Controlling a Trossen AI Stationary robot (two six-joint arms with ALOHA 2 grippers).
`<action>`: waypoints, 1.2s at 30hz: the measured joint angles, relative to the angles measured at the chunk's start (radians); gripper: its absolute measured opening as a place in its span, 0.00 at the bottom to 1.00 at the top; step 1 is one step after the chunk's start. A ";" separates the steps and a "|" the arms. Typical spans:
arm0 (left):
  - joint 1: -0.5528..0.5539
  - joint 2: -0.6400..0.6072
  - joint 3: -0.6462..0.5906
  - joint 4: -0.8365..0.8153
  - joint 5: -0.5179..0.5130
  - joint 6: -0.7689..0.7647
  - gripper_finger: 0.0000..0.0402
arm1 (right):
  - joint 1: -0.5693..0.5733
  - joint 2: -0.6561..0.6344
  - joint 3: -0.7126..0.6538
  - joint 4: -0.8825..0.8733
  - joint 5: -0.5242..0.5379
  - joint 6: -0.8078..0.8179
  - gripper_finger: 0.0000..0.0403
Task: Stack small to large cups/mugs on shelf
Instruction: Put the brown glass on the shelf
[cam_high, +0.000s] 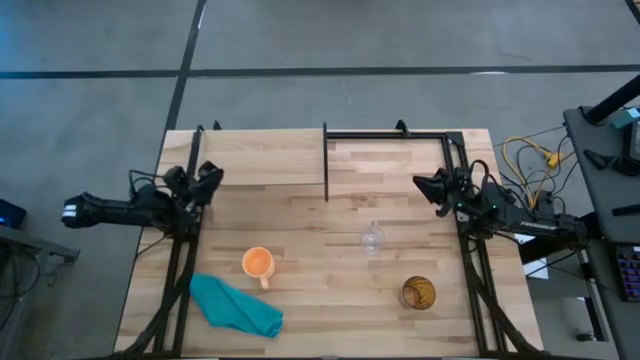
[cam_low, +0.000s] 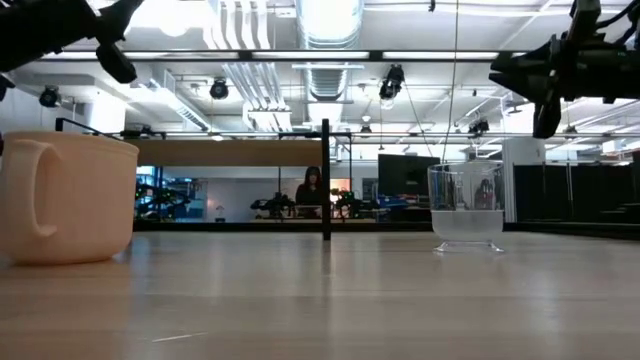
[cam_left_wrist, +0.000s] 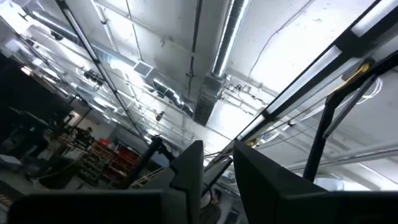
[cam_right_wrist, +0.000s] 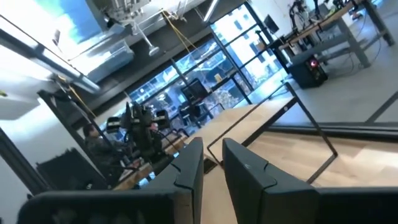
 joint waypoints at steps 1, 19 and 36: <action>0.001 -0.001 0.005 -0.007 0.016 0.001 0.19 | 0.000 0.000 0.000 0.007 0.000 0.009 0.14; 0.000 0.153 0.549 -0.914 0.123 0.337 0.19 | 0.001 0.273 0.116 0.195 -0.077 0.022 0.14; 0.000 0.287 0.835 -1.288 0.129 0.436 0.19 | 0.032 0.750 0.894 -0.511 -0.264 -0.266 0.14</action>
